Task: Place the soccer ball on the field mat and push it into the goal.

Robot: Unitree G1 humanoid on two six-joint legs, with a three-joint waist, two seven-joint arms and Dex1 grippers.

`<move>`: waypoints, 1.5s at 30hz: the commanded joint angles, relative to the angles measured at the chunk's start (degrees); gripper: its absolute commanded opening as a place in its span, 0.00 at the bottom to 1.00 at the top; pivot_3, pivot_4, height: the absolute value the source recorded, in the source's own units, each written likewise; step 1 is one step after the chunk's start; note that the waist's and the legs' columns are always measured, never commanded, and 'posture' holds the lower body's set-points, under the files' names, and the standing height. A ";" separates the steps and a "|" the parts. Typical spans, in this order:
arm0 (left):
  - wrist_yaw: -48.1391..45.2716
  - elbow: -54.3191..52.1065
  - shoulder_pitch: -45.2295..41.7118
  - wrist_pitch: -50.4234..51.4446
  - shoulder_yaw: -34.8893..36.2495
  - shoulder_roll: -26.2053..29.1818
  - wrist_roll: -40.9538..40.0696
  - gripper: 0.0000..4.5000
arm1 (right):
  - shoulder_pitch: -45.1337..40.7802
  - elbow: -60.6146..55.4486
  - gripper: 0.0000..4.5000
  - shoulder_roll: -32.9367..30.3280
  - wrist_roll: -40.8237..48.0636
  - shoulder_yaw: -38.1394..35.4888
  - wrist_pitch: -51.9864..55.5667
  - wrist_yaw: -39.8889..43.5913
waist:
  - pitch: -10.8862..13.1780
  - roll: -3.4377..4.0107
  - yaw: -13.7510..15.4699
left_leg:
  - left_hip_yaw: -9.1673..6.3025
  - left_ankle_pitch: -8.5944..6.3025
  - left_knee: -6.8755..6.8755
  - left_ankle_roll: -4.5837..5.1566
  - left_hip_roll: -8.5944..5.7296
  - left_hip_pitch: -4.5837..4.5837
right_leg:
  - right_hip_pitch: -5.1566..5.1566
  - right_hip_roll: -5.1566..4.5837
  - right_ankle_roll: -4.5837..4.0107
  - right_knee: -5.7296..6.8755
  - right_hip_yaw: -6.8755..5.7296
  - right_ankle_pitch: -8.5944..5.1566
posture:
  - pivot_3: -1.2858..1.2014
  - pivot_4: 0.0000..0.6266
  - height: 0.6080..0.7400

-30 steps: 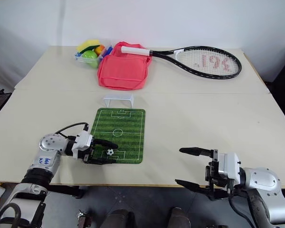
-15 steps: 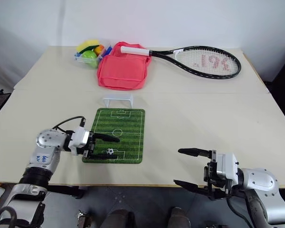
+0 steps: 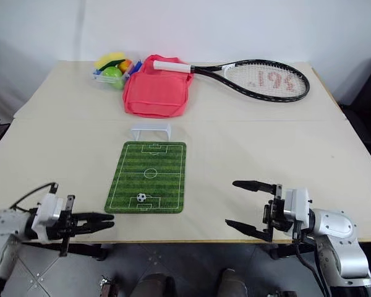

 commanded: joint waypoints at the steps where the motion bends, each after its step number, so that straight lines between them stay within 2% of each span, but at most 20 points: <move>1: 0.83 -3.72 0.67 -1.19 -0.90 -1.56 -0.65 0.01 | -1.41 -0.11 1.00 0.62 1.06 0.46 -0.37 0.63 | 0.00 0.00 0.55 | 0.00 0.00 0.01 0.00 0.00 0.00 | 0.00 0.00 -0.01 0.00 0.00 0.01 | 0.52 0.24 1.00; 5: 2.57 -3.10 -0.28 -2.95 -4.61 -4.53 2.24 0.01 | -2.66 1.27 1.00 1.32 0.28 2.58 -0.17 1.85 | -0.01 0.01 0.55 | 0.02 -0.02 -0.01 0.00 -0.01 0.00 | 0.00 0.00 -0.02 -0.01 0.01 0.02 | 0.52 0.24 1.00; 11: 3.90 1.11 -6.65 -3.71 -9.37 -6.75 5.41 0.01 | -2.68 3.68 1.00 1.67 -2.09 4.97 -1.86 3.41 | -0.01 0.01 0.64 | 0.04 -0.02 0.00 0.00 -0.02 0.00 | 0.00 0.02 -0.02 -0.01 0.00 0.02 | 0.52 0.24 1.00; 20: 2.86 9.84 -14.24 -5.90 -11.13 -7.37 6.74 0.01 | 0.99 3.26 1.00 1.58 -2.75 3.51 -3.72 2.39 | -0.01 0.01 0.47 | 0.09 -0.03 -0.01 0.00 -0.02 0.00 | -0.01 0.02 -0.01 -0.03 0.01 0.02 | 0.52 0.24 1.00; 28: 3.34 16.49 -19.94 -7.91 -13.79 -10.85 8.85 0.01 | 4.14 1.20 1.00 2.32 -3.54 3.39 -4.88 -0.30 | -0.01 0.01 0.58 | 0.08 -0.03 0.02 0.00 -0.02 0.00 | -0.01 0.02 -0.01 -0.01 0.01 0.03 | 0.52 0.24 1.00; 38: 15.80 30.97 -31.00 -14.48 -12.29 -15.34 14.96 0.01 | 4.90 -0.57 1.00 4.37 -5.76 3.18 -5.20 -7.64 | -0.02 -0.01 0.65 | 0.09 -0.02 0.08 0.00 -0.03 0.01 | 0.01 0.02 0.02 0.01 0.02 0.04 | 0.52 0.24 1.00; 41: 22.47 35.84 -36.92 -18.64 -9.64 -16.64 15.78 0.01 | 3.19 -1.07 1.00 8.11 -7.61 2.89 -3.55 -16.08 | -0.02 -0.02 0.63 | 0.08 -0.02 0.07 0.00 -0.03 0.00 | 0.01 0.02 0.03 0.01 0.01 0.04 | 0.52 0.24 1.00; 45: 26.94 34.44 -38.34 -18.41 -5.10 -15.76 12.66 0.01 | 2.14 -1.89 1.00 9.89 -7.63 3.89 -2.03 -19.29 | -0.02 -0.02 0.38 | 0.08 -0.02 0.08 0.00 -0.03 -0.03 | -0.01 0.02 0.04 0.00 0.01 0.05 | 0.52 0.24 1.00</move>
